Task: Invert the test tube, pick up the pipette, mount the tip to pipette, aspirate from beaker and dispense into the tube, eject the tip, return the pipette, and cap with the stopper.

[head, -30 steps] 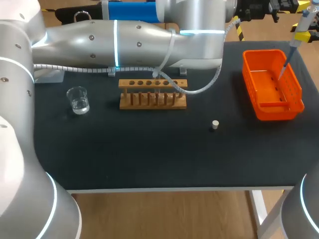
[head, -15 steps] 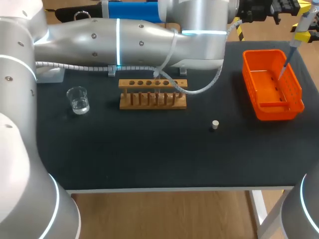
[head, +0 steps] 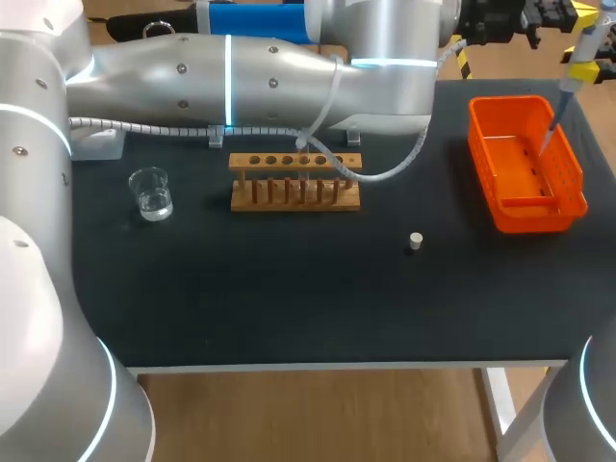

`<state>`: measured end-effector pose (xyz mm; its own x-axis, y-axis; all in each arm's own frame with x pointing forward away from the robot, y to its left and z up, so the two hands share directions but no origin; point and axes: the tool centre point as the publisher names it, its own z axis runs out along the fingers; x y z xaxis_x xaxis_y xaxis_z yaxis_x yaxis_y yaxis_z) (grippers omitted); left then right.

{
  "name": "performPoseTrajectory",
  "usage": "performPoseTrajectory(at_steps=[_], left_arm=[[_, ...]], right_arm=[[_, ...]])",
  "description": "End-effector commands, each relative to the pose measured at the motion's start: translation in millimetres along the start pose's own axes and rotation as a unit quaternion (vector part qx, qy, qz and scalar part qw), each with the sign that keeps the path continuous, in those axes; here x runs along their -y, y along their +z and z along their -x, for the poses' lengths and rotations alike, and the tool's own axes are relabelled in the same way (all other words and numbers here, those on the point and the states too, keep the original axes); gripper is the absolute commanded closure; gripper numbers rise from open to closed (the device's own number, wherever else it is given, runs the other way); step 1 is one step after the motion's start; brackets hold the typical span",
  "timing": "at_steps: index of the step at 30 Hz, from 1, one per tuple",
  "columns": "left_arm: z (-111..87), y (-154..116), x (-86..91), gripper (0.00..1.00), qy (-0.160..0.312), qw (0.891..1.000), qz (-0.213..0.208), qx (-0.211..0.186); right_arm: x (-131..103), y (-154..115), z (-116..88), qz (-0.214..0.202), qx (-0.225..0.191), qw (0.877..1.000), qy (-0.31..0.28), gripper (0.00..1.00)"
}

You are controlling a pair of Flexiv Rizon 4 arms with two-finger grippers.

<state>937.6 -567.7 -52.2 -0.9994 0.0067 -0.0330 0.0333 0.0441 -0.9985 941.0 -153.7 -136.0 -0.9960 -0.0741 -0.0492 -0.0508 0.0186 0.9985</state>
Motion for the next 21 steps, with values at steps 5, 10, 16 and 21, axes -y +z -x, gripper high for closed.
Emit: performPoseTrajectory(at_steps=[5,10,16,21], left_arm=[[-1.5,2.8,-6.0,1.0,-0.002,1.0,0.005,-0.003],[-2.1,2.1,-9.7,1.0,-0.005,1.0,0.008,-0.003],[-2.5,2.4,-14.2,1.0,-0.01,1.0,0.012,-0.003],[-2.9,3.6,-17.4,1.0,-0.012,1.0,0.016,-0.005]], right_arm=[[-3.0,0.4,-0.6,-0.001,0.001,1.0,0.0,1.0],[-3.0,0.4,-0.6,-0.001,0.001,1.0,0.0,1.0],[-3.0,0.4,-0.6,-0.001,0.001,1.0,0.0,1.0],[-3.0,0.4,-0.6,-0.001,0.001,1.0,0.0,1.0]])
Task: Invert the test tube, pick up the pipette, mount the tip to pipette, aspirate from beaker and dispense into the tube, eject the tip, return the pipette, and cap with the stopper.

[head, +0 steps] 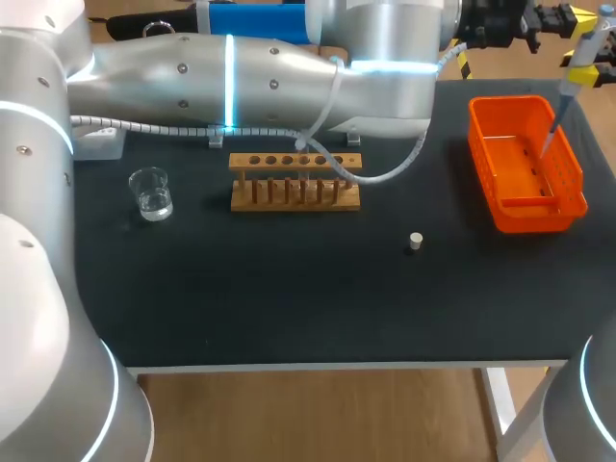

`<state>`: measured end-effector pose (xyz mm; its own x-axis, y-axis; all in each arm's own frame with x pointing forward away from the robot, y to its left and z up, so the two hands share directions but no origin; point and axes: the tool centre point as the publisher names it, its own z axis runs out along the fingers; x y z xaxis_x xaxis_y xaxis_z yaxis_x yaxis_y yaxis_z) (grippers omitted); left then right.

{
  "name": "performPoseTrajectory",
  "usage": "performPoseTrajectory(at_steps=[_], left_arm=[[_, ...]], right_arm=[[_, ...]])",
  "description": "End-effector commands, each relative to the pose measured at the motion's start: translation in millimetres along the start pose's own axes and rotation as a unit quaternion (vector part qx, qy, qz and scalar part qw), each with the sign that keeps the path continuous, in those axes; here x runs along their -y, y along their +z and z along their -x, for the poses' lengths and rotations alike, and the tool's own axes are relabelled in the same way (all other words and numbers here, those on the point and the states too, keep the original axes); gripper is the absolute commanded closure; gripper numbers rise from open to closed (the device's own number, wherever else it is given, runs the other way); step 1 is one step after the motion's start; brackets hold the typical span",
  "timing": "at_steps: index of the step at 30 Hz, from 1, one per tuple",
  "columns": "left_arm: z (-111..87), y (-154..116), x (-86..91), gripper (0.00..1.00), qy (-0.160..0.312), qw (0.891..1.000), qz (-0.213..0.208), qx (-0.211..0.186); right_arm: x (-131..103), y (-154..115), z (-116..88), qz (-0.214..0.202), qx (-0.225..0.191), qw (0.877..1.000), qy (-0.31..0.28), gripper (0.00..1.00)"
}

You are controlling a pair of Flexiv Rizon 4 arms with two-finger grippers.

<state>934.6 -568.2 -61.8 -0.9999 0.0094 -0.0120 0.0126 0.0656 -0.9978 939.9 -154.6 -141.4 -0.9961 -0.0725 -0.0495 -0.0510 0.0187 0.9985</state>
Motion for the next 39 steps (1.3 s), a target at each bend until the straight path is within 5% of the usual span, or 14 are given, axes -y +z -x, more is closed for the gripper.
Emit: performPoseTrajectory(at_steps=[1,20,39], left_arm=[[0.6,3.0,-8.6,1.0,-0.002,1.0,0.005,-0.004],[0.6,6.8,-19.5,1.0,-0.015,1.0,0.006,-0.011],[0.7,-1.8,18.6,1.0,0.027,1.0,-0.014,0.008]], right_arm=[[-8.4,1.1,0.8,-0.001,0.0,1.0,0.0,1.0],[-8.4,1.1,0.8,-0.001,0.0,1.0,0.0,1.0],[-8.4,1.1,0.8,-0.001,0.0,1.0,0.0,1.0]])
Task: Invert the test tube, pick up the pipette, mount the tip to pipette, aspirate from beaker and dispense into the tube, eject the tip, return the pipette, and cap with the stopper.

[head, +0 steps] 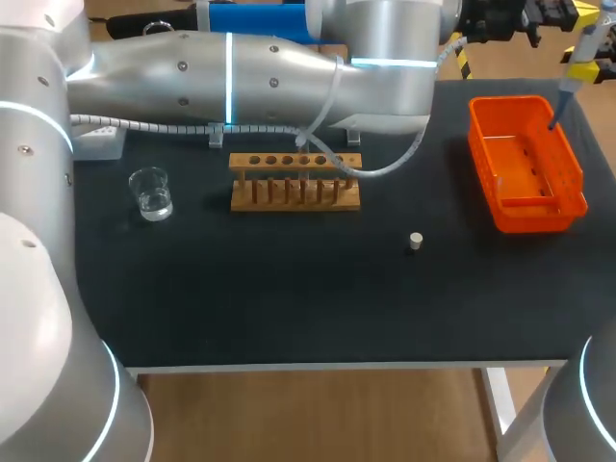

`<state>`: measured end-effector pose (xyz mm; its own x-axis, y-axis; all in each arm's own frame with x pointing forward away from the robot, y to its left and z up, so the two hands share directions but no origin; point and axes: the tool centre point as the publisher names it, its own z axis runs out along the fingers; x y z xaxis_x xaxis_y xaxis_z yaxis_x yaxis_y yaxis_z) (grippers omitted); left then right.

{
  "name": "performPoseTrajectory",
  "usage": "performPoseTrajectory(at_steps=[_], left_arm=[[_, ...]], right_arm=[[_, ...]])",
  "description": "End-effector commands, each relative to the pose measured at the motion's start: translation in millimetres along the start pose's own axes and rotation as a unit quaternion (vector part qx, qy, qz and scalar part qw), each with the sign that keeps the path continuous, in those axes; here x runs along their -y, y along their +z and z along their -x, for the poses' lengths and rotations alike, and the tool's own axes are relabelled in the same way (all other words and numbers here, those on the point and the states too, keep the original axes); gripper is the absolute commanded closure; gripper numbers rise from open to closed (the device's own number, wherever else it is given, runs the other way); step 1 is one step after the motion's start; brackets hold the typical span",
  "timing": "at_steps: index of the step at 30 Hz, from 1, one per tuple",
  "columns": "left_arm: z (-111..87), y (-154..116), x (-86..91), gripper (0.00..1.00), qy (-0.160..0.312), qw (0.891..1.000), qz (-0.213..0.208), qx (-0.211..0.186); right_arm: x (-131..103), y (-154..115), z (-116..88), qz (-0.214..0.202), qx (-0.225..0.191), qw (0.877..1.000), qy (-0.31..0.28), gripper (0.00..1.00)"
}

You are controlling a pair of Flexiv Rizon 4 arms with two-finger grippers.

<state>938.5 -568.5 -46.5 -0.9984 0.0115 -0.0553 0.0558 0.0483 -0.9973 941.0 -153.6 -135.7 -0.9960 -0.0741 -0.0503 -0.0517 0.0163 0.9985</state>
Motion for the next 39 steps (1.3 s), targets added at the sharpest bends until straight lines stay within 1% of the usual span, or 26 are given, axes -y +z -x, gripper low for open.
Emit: performPoseTrajectory(at_steps=[1,6,7,8,13,16,17,18,21,26,31,38,39], left_arm=[[-3.1,-1.2,6.0,1.0,0.008,1.0,-0.006,0.009],[-3.7,-1.4,13.5,1.0,0.014,1.0,-0.012,0.013],[-4.2,-1.9,15.3,0.62,0.015,1.0,-0.013,0.013],[-4.6,-2.4,16.7,0.0,0.015,1.0,-0.013,0.013],[-6.4,-10.8,24.1,0.0,0.016,1.0,-0.011,0.015],[-7.2,-23.1,26.7,0.0,0.016,1.0,-0.018,0.001],[-7.5,-27.5,26.9,0.0,0.015,1.0,-0.009,-0.002],[-8.0,-32.9,27.2,0.0,0.017,1.0,-0.006,-0.008],[-9.7,-52.7,25.7,0.0,0.006,1.0,0.009,-0.008],[-15.0,-89.5,22.7,0.0,0.005,1.0,0.021,0.003],[-19.9,-125.6,16.7,0.0,0.009,0.999,0.024,0.019],[-27.7,-175.9,-2.2,0.0,0.016,0.999,0.017,0.04],[-29.4,-183.0,-5.0,0.0,0.022,0.999,0.011,0.04]], right_arm=[[-2.7,0.3,-0.6,-0.002,0.001,1.0,0.0,1.0],[-2.7,0.3,-0.6,-0.002,0.001,1.0,0.0,1.0],[-2.7,0.3,-0.6,-0.002,0.001,1.0,0.0,1.0],[-2.7,0.3,-0.6,-0.002,0.001,1.0,0.0,1.0],[-2.7,0.3,-0.6,-0.002,0.001,1.0,0.0,1.0],[-2.7,0.3,-0.6,-0.002,0.001,1.0,0.0,1.0],[-2.7,0.3,-0.6,-0.002,0.001,1.0,0.0,1.0],[-2.7,0.3,-0.6,-0.002,0.001,1.0,0.0,1.0],[-2.7,0.3,-0.6,-0.002,0.001,1.0,0.0,1.0],[-2.7,0.3,-0.6,-0.002,0.001,1.0,0.0,1.0],[-2.7,0.3,-0.6,-0.002,0.001,1.0,0.0,1.0],[-2.7,0.3,-0.6,-0.002,0.001,1.0,0.0,1.0],[-2.7,0.3,-0.6,-0.002,0.001,1.0,0.0,1.0]])
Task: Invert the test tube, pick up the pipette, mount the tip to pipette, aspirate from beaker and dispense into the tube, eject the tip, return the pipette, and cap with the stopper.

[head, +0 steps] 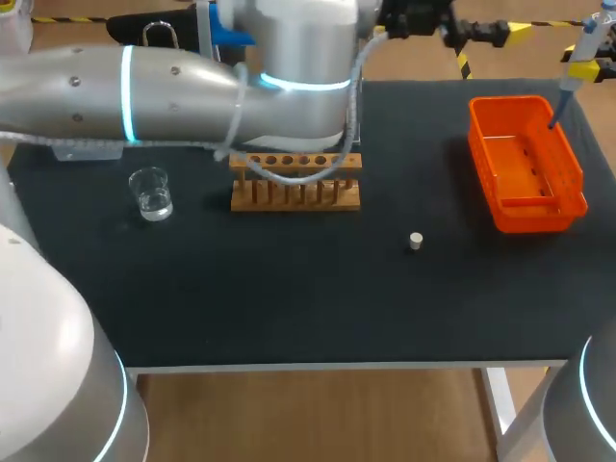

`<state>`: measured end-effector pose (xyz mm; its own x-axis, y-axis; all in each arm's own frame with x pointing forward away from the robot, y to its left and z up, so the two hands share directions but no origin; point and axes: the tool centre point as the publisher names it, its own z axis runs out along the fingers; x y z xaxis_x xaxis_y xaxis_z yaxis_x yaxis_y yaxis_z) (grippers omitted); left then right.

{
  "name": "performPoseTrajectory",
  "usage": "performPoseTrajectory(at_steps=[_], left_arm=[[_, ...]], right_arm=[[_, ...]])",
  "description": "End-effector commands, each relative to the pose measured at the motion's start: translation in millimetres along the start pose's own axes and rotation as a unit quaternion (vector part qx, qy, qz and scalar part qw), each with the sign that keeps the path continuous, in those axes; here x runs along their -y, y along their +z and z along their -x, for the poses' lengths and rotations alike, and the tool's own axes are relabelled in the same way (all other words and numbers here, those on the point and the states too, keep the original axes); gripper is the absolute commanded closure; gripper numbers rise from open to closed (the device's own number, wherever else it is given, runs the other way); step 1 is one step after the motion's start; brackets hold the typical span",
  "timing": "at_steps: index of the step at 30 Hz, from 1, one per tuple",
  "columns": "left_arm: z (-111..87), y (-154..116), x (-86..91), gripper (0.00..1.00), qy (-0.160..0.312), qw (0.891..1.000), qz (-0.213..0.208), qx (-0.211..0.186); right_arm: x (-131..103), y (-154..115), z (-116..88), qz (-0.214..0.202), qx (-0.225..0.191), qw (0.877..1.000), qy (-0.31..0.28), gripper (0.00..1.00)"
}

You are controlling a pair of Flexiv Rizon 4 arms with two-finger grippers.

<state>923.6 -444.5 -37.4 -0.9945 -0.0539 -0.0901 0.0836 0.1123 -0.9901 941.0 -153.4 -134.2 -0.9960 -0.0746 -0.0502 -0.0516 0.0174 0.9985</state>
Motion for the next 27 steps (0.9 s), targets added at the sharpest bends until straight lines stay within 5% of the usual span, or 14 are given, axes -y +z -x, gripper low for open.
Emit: performPoseTrajectory(at_steps=[1,15,27], left_arm=[[-11.1,-65.7,-15.3,0.0,0.007,1.0,-0.021,0.008],[-36.4,-152.0,-63.6,0.0,0.013,0.998,-0.051,0.043],[-47.9,-199.7,-102.9,0.0,-0.003,0.997,-0.066,0.039]], right_arm=[[-1.3,0.2,-0.8,-0.002,0.001,1.0,0.0,1.0],[-1.3,0.2,-0.8,-0.002,0.001,1.0,0.0,1.0],[-1.3,0.2,-0.8,-0.002,0.001,1.0,0.0,1.0]])
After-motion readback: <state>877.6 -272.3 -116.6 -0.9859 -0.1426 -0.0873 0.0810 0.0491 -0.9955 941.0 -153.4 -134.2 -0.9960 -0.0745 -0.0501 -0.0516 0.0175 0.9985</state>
